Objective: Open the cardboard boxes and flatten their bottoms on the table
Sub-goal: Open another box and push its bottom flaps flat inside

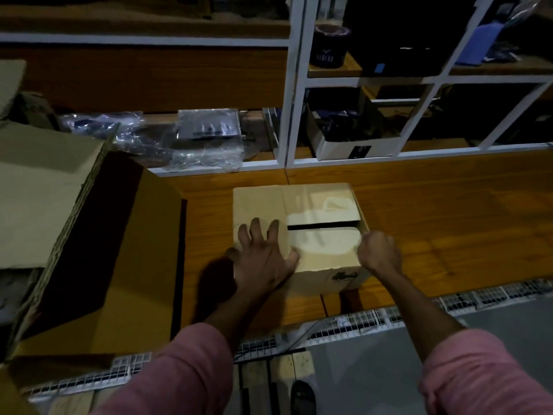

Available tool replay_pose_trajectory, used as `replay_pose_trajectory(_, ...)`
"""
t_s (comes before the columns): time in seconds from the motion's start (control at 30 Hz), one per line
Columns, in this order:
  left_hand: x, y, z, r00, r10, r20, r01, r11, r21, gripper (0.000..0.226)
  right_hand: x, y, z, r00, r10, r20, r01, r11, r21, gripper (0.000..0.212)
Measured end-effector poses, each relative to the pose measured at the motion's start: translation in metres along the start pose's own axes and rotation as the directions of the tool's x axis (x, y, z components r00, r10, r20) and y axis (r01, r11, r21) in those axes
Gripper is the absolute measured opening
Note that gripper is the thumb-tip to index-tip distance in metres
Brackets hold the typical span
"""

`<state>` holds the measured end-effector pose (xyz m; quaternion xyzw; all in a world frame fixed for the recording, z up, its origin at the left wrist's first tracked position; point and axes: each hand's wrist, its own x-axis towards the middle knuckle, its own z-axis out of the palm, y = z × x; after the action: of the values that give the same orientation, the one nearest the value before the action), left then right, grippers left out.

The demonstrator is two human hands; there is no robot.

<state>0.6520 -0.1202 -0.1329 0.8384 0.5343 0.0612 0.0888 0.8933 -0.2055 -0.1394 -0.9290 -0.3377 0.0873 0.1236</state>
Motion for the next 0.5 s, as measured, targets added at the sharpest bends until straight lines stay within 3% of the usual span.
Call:
replay_pose_trajectory(0.17, 0.008, 0.034, 0.007, 1.0, -0.005, 0.013, 0.005, 0.999, 0.038, 0.081, 0.013, 0.019, -0.013, 0.989, -0.09, -0.119, 0.081, 0.994, -0.079, 0.013)
replay_pose_trajectory(0.27, 0.01, 0.038, 0.008, 1.0, -0.014, 0.014, 0.013, 1.0, 0.023, 0.08, 0.022, 0.015, -0.016, 0.954, -0.237, -0.182, 0.21, 0.965, -0.155, 0.036)
replay_pose_trajectory(0.43, 0.014, 0.044, -0.004, 0.993, -0.076, 0.095, 0.093, 0.976, -0.196, 0.085, -0.007, -0.028, -0.006, 0.855, -0.507, -0.107, 0.509, 0.861, -0.006, 0.041)
replay_pose_trajectory(0.5, 0.018, 0.043, -0.015, 0.996, -0.064, 0.06, 0.077, 0.963, -0.259, 0.086, -0.027, -0.042, 0.006, 0.811, -0.582, -0.056, 0.583, 0.812, 0.019, 0.04)
